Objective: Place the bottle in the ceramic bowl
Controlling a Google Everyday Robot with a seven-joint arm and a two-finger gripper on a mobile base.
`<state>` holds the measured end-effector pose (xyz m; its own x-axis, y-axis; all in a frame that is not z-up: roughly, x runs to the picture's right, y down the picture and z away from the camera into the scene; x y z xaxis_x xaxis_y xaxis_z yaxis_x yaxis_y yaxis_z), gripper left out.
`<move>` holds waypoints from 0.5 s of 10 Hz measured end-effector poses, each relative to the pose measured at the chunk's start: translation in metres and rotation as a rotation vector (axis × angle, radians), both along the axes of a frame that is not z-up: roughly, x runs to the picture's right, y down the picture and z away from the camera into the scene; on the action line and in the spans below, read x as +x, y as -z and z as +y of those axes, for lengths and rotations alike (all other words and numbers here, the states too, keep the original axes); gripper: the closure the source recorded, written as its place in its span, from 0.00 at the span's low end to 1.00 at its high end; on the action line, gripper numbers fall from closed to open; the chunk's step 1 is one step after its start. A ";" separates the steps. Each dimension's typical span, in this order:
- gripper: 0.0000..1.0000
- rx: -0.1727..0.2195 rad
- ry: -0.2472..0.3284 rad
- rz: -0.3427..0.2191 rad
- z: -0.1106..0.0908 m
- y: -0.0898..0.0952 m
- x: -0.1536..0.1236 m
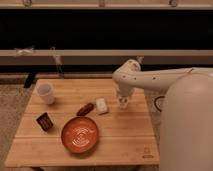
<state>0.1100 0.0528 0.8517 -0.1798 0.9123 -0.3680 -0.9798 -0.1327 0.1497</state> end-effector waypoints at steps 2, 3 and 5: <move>0.84 0.075 0.015 0.037 0.008 -0.010 0.009; 0.84 0.095 0.013 0.057 0.006 -0.012 0.015; 0.84 0.116 0.009 0.075 0.002 -0.013 0.019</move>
<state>0.1294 0.0546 0.8647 -0.1940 0.9497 -0.2459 -0.9678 -0.1443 0.2064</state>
